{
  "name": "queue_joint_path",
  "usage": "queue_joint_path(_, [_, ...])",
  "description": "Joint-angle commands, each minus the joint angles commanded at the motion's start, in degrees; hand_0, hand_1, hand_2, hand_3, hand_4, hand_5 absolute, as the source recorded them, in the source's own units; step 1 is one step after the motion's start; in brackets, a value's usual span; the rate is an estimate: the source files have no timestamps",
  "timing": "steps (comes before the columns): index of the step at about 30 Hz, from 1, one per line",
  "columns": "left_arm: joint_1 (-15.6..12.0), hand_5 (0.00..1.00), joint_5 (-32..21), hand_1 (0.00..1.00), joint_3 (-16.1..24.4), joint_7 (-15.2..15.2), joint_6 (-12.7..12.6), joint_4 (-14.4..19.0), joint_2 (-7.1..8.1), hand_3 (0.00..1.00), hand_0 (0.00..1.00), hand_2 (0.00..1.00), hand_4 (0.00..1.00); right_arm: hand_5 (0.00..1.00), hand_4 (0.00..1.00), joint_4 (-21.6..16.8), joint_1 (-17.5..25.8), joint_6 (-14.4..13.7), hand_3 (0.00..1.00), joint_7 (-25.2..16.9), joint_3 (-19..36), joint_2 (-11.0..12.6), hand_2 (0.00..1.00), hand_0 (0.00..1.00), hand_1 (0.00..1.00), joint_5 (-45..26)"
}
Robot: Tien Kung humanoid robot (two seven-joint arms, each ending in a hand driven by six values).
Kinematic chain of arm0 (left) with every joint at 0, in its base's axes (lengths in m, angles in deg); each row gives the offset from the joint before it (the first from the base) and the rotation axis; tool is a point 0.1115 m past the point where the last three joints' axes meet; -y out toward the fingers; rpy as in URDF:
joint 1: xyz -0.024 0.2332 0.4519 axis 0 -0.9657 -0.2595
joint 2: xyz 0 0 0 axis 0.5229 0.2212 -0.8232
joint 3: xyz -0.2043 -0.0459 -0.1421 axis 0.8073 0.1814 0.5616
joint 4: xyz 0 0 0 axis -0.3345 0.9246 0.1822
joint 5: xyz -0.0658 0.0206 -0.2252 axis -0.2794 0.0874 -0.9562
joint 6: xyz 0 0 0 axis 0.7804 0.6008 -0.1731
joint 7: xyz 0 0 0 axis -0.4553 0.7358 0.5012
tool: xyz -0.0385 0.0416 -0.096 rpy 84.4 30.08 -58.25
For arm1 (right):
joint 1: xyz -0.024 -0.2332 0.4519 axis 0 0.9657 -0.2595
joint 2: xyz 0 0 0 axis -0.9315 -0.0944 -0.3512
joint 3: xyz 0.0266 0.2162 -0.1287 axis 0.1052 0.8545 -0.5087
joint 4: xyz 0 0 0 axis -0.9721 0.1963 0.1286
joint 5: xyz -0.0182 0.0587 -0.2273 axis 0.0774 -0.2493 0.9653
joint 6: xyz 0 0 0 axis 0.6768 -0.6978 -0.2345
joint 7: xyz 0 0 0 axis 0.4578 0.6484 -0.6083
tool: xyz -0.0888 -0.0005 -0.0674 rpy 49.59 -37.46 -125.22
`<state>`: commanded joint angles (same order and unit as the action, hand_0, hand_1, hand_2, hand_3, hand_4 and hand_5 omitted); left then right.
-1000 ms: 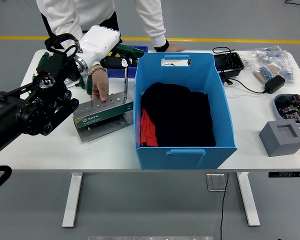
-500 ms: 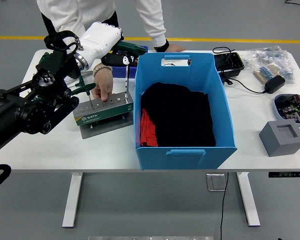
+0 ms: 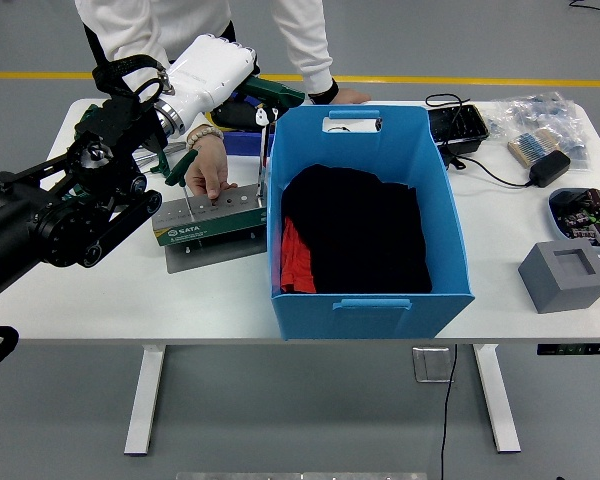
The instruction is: Lift tool from toolbox,place it in box,lift tool from toolbox,place it in box
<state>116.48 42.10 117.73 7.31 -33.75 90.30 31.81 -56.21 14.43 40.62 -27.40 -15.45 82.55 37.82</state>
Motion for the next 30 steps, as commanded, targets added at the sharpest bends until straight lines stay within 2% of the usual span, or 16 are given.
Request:
queue_joint_path(13, [1.6, 0.573, 0.6, 0.041, 0.2, -0.6, 1.4, 4.5, 1.66, 0.071, 0.268, 0.056, 0.561, 0.748, 0.836, 0.0, 0.1, 0.0, 0.62, 0.0, 0.4, 0.0, 0.771, 0.715, 0.71, 0.3])
queue_joint_path(18, [2.6, 0.573, 1.1, 0.041, 0.0, -0.8, 2.1, 6.6, 2.86, 0.071, 0.269, 0.056, 0.561, 0.748, 0.837, 0.0, 0.1, 0.0, 0.62, 0.0, 0.2, 0.1, 0.771, 0.715, 0.71, 0.2])
queue_joint_path(23, [3.8, 0.569, 1.3, 0.042, 0.0, -1.0, 2.6, 9.8, 4.66, 0.071, 0.269, 0.056, 0.561, 0.748, 0.837, 0.0, 0.2, -0.1, 0.62, 0.1, 0.8, 0.1, 0.771, 0.716, 0.709, 0.7])
queue_joint_path(30, [4.8, 0.57, 2.8, 0.041, 0.8, -1.3, 2.5, 14.6, 5.98, 0.071, 0.269, 0.056, 0.563, 0.745, 0.837, 0.0, 0.4, -0.1, 0.62, 0.3, 1.4, 0.1, 0.771, 0.716, 0.71, 1.3])
